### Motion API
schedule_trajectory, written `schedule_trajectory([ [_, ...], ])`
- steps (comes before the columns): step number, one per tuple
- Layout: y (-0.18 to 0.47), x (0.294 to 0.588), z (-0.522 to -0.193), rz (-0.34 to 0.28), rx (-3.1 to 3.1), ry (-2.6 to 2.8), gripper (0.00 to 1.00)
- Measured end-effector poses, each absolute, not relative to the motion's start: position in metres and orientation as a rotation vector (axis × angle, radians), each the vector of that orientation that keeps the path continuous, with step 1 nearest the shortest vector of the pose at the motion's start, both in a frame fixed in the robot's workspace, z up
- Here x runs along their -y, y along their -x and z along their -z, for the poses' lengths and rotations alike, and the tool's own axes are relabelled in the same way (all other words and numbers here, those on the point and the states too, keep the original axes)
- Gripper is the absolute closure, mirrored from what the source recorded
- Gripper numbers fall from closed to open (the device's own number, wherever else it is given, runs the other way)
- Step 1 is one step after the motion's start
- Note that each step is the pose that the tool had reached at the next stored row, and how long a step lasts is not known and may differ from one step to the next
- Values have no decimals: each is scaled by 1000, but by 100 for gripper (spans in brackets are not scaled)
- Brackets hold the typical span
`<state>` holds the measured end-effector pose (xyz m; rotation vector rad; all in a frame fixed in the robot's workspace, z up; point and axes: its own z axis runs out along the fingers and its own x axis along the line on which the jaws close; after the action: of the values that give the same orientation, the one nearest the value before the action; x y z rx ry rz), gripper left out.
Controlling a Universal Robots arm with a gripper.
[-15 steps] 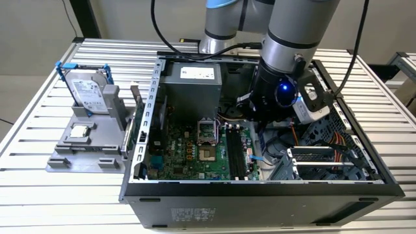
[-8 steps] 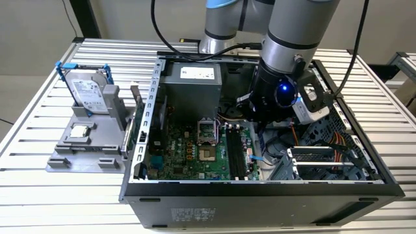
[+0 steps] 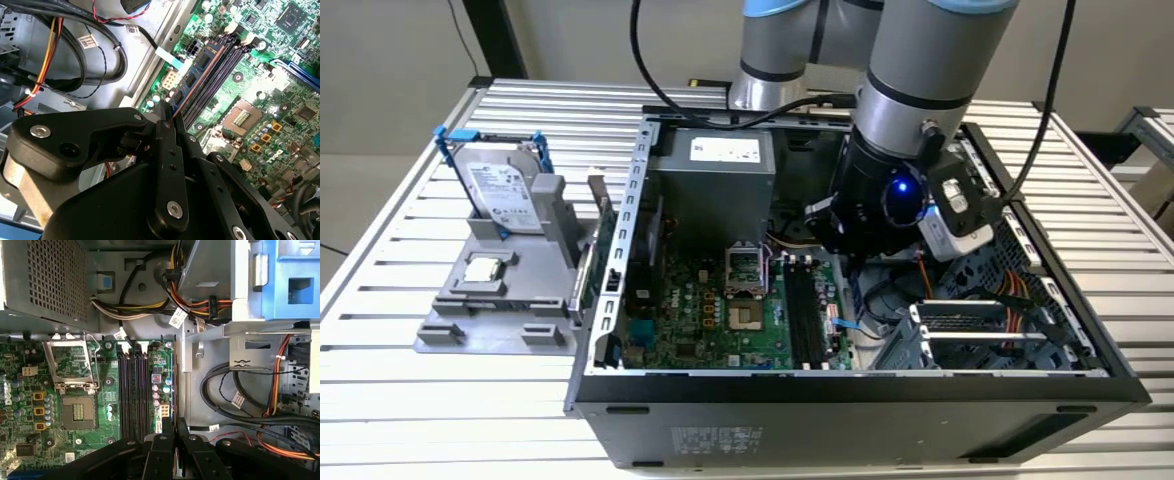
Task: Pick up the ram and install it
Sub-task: 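Insert the ram into the slot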
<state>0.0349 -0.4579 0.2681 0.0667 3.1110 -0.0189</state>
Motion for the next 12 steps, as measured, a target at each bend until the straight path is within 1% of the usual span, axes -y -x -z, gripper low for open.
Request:
schedule_trajectory([
  [12,-33,460,-260,20,-3111,-67,100],
])
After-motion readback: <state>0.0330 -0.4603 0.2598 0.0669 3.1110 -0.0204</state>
